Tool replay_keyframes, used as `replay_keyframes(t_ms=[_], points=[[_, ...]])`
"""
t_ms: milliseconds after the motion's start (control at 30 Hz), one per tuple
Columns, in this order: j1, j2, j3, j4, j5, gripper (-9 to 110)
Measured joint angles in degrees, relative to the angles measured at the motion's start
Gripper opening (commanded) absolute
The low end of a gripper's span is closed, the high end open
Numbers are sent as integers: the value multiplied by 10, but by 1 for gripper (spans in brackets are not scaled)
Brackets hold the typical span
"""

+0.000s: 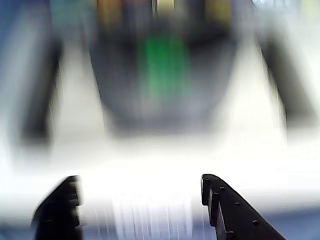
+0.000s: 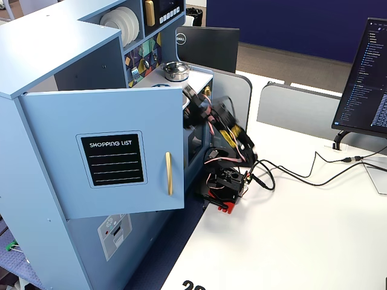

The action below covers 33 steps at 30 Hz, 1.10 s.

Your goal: Pick up the green pineapple from the left cabinet and place it in the gray recipient

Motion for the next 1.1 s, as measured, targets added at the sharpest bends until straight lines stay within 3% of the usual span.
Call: replay_keyframes(t_ms=[167, 467, 800, 1100], points=[[10, 115, 214, 25, 40, 5], [-6, 79, 512, -96, 19, 0], [-40, 167, 534, 56, 42, 0], [-39, 184, 537, 62, 41, 1]])
